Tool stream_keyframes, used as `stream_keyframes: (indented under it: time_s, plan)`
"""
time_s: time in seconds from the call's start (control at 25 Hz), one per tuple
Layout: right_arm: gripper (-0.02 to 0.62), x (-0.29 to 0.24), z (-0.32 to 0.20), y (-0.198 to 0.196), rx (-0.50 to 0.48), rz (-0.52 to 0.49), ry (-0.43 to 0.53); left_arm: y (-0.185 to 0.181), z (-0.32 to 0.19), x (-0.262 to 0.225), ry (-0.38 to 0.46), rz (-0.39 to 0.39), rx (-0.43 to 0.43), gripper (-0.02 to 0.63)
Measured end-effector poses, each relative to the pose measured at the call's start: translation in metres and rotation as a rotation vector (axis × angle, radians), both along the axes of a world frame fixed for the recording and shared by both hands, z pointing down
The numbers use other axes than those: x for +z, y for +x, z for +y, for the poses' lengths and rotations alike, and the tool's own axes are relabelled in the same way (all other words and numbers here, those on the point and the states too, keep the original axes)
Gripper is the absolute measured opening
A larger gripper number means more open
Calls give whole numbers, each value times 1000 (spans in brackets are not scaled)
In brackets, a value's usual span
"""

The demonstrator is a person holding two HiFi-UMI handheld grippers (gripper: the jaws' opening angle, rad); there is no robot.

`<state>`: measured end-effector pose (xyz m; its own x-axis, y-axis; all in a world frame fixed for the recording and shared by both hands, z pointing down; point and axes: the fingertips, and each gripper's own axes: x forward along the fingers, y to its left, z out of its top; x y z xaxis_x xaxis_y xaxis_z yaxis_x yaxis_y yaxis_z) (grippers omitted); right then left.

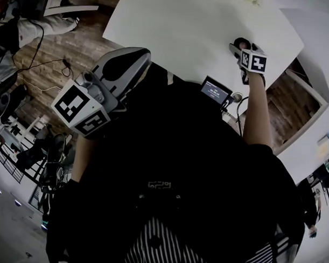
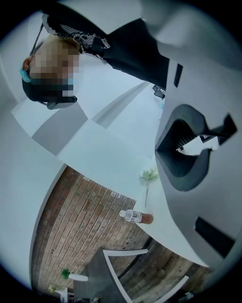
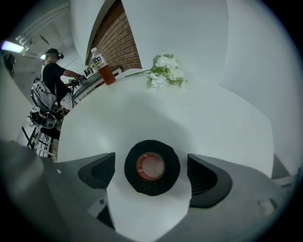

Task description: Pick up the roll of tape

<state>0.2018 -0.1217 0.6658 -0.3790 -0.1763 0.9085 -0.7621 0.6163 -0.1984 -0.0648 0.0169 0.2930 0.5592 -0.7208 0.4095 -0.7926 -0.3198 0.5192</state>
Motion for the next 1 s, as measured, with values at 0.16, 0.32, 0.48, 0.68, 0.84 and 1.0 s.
stream_keyframes:
  time_s: [0.16, 0.32, 0.48, 0.68, 0.84, 1.0]
  plan:
    - [462, 4, -4, 2, 9, 26, 13, 0, -1, 2, -2, 2, 0, 3]
    - [432, 4, -8, 7, 30, 52, 26, 1, 1, 2, 0, -2, 4, 3]
    - [386, 5, -12, 13, 27, 85, 47, 1, 4, 3, 2, -6, 1, 3]
    - [350, 7, -13, 17, -19, 111, 22, 0, 7, 6, 3, -9, -10, 3]
    - [347, 10, -14, 20, -22, 115, 24, 2, 6, 7, 7, -5, -7, 3]
    - [345, 12, -14, 20, -11, 109, 26, 1, 6, 7, 9, -5, -6, 3]
